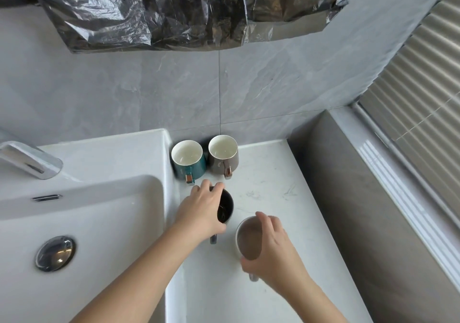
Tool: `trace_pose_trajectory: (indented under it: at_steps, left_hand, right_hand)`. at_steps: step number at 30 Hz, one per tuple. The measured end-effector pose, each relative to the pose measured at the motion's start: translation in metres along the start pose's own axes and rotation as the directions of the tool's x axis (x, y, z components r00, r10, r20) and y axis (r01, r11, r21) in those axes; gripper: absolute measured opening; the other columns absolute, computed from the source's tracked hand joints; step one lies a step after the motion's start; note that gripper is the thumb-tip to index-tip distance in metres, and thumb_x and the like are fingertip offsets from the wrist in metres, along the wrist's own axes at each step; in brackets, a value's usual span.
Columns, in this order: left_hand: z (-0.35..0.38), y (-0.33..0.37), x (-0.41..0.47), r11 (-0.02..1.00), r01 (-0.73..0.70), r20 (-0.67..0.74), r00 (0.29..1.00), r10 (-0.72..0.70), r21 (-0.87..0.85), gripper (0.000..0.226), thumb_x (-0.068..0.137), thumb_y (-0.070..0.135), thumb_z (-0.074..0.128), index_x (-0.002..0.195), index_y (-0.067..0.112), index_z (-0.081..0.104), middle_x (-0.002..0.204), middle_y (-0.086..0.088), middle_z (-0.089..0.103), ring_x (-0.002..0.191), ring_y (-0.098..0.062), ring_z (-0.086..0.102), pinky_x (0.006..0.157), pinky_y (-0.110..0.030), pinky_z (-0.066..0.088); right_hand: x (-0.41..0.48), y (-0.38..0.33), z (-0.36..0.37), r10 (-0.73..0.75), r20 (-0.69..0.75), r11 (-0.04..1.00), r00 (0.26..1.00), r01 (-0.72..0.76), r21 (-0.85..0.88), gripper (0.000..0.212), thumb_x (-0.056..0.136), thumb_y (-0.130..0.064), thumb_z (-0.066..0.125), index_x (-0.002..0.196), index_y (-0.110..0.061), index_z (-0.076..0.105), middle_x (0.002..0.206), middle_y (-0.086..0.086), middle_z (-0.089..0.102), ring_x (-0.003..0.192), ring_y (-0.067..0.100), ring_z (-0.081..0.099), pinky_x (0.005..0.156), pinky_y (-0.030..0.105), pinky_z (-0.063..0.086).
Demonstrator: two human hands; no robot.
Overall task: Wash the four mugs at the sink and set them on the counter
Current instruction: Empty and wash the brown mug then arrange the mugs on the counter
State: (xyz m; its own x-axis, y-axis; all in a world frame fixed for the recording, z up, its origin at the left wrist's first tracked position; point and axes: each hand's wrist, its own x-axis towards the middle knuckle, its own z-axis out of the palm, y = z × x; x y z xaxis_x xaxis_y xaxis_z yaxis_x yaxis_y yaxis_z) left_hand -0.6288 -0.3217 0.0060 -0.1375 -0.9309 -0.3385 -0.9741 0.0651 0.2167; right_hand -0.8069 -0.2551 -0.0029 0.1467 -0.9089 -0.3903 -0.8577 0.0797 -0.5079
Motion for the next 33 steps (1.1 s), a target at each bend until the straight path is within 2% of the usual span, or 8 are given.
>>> trace_pose_trajectory:
  at_steps: [4,7,11,15,19,24,33]
  left_hand:
    - [-0.002,0.018,0.006,0.999,-0.043,-0.016,0.999,0.043,-0.009,0.079,0.066,0.035,0.072,0.134,0.026,0.033,0.128,0.002,0.036,0.114,-0.023,0.042,0.079,-0.033,0.047]
    - [-0.005,0.035,0.019,0.996,-0.089,-0.042,0.995,0.09,0.025,0.074,0.064,0.035,0.072,0.128,0.025,0.036,0.125,0.002,0.039,0.11,-0.023,0.044,0.076,-0.031,0.043]
    - [-0.008,0.058,0.044,0.988,-0.131,-0.08,0.987,0.138,0.087,0.074,0.062,0.041,0.073,0.126,0.024,0.04,0.119,-0.001,0.046,0.108,-0.025,0.049,0.089,-0.034,0.04]
    - [-0.011,0.079,0.07,0.981,-0.14,-0.142,0.977,0.158,0.131,0.072,0.059,0.047,0.072,0.122,0.025,0.044,0.112,0.001,0.05,0.105,-0.022,0.051,0.093,-0.038,0.03]
    - [-0.016,0.088,0.097,0.982,-0.105,-0.183,0.974,0.133,0.154,0.069,0.06,0.049,0.071,0.119,0.024,0.046,0.109,0.0,0.053,0.105,-0.023,0.049,0.093,-0.041,0.023]
    - [-0.023,0.09,0.125,0.99,-0.04,-0.21,0.975,0.068,0.133,0.068,0.061,0.049,0.07,0.118,0.022,0.046,0.11,-0.002,0.053,0.107,-0.025,0.048,0.094,-0.041,0.024]
    - [-0.026,0.081,0.156,0.996,0.021,-0.213,0.977,-0.003,0.086,0.075,0.063,0.052,0.07,0.126,0.021,0.045,0.116,-0.006,0.05,0.109,-0.028,0.047,0.095,-0.036,0.028]
  right_hand:
    - [0.024,0.019,-0.024,0.037,-0.055,0.999,0.998,-0.037,0.006,0.096,0.071,-0.037,0.073,0.149,-0.026,0.018,0.136,-0.007,0.031,0.117,0.017,0.045,0.08,0.023,0.043]
    - [0.046,0.032,-0.047,0.039,-0.08,0.999,0.996,-0.038,0.009,0.095,0.069,-0.035,0.076,0.147,-0.026,0.022,0.134,-0.007,0.031,0.111,0.017,0.047,0.079,0.027,0.047]
    - [0.074,0.047,-0.077,0.02,-0.11,1.0,0.994,-0.018,0.019,0.095,0.069,-0.033,0.078,0.146,-0.023,0.025,0.133,-0.006,0.026,0.106,0.017,0.05,0.078,0.025,0.049]
    - [0.098,0.059,-0.096,0.035,-0.132,0.999,0.991,-0.034,0.01,0.093,0.069,-0.032,0.075,0.146,-0.023,0.026,0.131,-0.006,0.026,0.106,0.019,0.051,0.076,0.025,0.046]
    - [0.123,0.067,-0.108,0.035,-0.141,0.999,0.989,-0.032,0.019,0.097,0.069,-0.033,0.076,0.149,-0.02,0.023,0.135,-0.002,0.027,0.112,0.023,0.05,0.087,0.029,0.048]
    - [0.151,0.067,-0.115,0.003,-0.126,0.999,0.992,0.002,0.04,0.1,0.07,-0.032,0.075,0.152,-0.016,0.02,0.141,-0.001,0.027,0.122,0.025,0.045,0.098,0.035,0.046]
    - [0.189,0.059,-0.125,-0.023,-0.129,0.999,0.991,0.026,0.023,0.099,0.071,-0.032,0.071,0.153,-0.018,0.018,0.144,-0.003,0.027,0.124,0.023,0.045,0.097,0.036,0.048]
